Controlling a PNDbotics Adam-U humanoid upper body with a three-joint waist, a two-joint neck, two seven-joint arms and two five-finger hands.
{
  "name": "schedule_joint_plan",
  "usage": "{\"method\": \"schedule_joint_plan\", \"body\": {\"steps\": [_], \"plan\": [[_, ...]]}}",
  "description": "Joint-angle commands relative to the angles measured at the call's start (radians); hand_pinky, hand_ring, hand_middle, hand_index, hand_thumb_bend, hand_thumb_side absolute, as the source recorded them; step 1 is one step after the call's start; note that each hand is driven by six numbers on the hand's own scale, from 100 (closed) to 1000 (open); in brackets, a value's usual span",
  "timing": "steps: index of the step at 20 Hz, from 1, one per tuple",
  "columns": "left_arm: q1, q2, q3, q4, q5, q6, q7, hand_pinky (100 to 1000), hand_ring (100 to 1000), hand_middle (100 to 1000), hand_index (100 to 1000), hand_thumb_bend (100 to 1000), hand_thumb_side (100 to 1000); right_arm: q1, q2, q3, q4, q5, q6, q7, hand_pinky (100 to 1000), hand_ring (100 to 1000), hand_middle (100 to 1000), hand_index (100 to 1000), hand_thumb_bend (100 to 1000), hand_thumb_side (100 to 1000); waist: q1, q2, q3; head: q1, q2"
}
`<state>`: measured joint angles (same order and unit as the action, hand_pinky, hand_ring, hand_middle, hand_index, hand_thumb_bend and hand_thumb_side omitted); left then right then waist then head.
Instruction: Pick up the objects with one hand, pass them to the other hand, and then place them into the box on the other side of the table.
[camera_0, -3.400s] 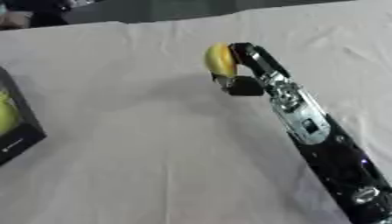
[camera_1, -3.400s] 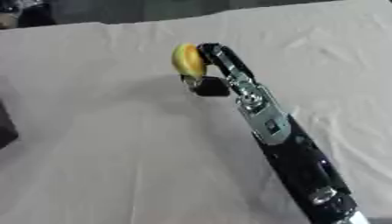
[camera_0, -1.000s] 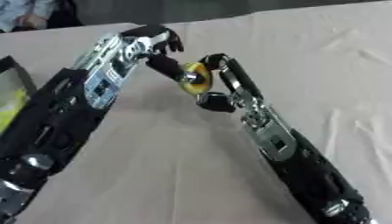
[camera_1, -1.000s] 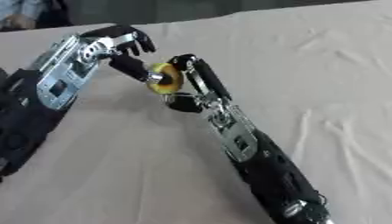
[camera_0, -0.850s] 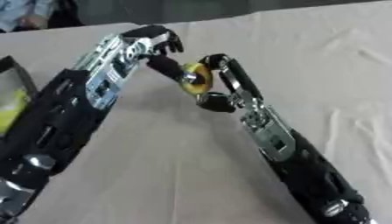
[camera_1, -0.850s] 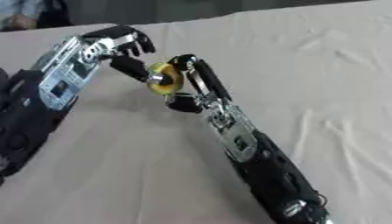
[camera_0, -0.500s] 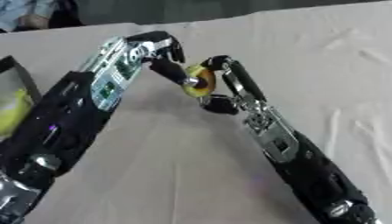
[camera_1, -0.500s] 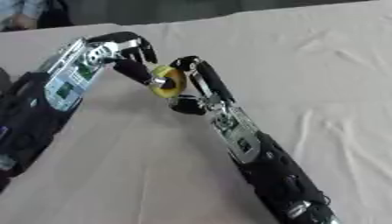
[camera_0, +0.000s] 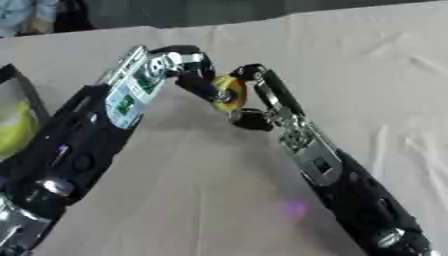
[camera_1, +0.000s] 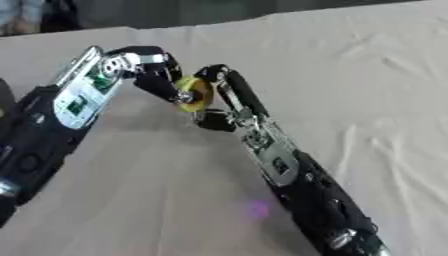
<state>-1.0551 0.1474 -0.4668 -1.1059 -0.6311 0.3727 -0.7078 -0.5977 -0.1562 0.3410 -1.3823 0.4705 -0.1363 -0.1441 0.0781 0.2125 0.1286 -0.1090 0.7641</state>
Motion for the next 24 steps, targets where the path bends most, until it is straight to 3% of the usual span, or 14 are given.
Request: {"method": "schedule_joint_plan", "body": {"steps": [1, 5, 7, 10, 11, 12, 16, 19, 24], "plan": [[0.003, 0.023, -0.006, 0.008, -0.002, 0.010, -0.013, 765, 671, 604, 542, 238, 310, -0.033, -0.006, -0.004, -0.069, -0.008, -0.007, -0.006, 780, 660, 467, 596, 100, 100, 0.007, -0.027, -0.001, 0.001, 0.006], [0.005, 0.025, -0.004, -0.003, 0.015, 0.021, 0.004, 756, 653, 584, 505, 186, 265, -0.032, -0.008, -0.003, -0.069, -0.004, -0.007, -0.005, 780, 663, 473, 602, 100, 100, 0.005, -0.026, -0.002, 0.004, 0.006], [0.005, 0.027, -0.006, -0.010, 0.018, 0.029, 0.019, 753, 647, 575, 490, 179, 252, -0.032, -0.009, -0.003, -0.071, -0.001, -0.006, -0.005, 781, 667, 483, 617, 151, 100, 0.005, -0.026, -0.001, 0.004, 0.006], [0.005, 0.032, -0.011, -0.026, 0.007, 0.032, 0.028, 744, 637, 562, 472, 169, 215, -0.031, -0.010, -0.004, -0.070, 0.001, 0.010, -0.012, 788, 724, 573, 719, 400, 100, 0.003, -0.027, 0.000, 0.006, 0.006], [0.006, 0.034, -0.012, -0.032, 0.000, 0.032, 0.030, 743, 637, 562, 471, 169, 212, -0.030, -0.010, -0.004, -0.068, 0.002, 0.020, -0.014, 791, 735, 586, 732, 417, 100, 0.003, -0.027, 0.000, 0.006, 0.006], [0.007, 0.036, -0.013, -0.038, -0.008, 0.032, 0.034, 740, 633, 558, 469, 173, 198, -0.029, -0.011, -0.004, -0.065, 0.004, 0.031, -0.012, 801, 762, 623, 763, 444, 142, 0.003, -0.027, 0.000, 0.007, 0.006], [0.011, 0.041, -0.011, -0.064, -0.044, 0.033, 0.052, 732, 625, 546, 464, 187, 159, -0.028, -0.013, -0.006, -0.059, 0.026, 0.070, 0.005, 841, 841, 757, 861, 406, 391, 0.002, -0.029, 0.002, 0.011, 0.006], [0.014, 0.046, -0.008, -0.093, -0.069, 0.032, 0.067, 728, 621, 539, 460, 197, 136, -0.028, -0.014, -0.009, -0.060, 0.052, 0.095, 0.015, 852, 861, 779, 875, 402, 546, 0.001, -0.030, 0.002, 0.013, 0.006], [0.025, 0.062, 0.005, -0.148, -0.088, 0.040, 0.086, 726, 618, 537, 457, 203, 123, -0.027, -0.018, -0.010, -0.062, 0.072, 0.122, 0.024, 853, 864, 788, 880, 409, 576, 0.000, -0.031, 0.003, 0.016, 0.006]]}}
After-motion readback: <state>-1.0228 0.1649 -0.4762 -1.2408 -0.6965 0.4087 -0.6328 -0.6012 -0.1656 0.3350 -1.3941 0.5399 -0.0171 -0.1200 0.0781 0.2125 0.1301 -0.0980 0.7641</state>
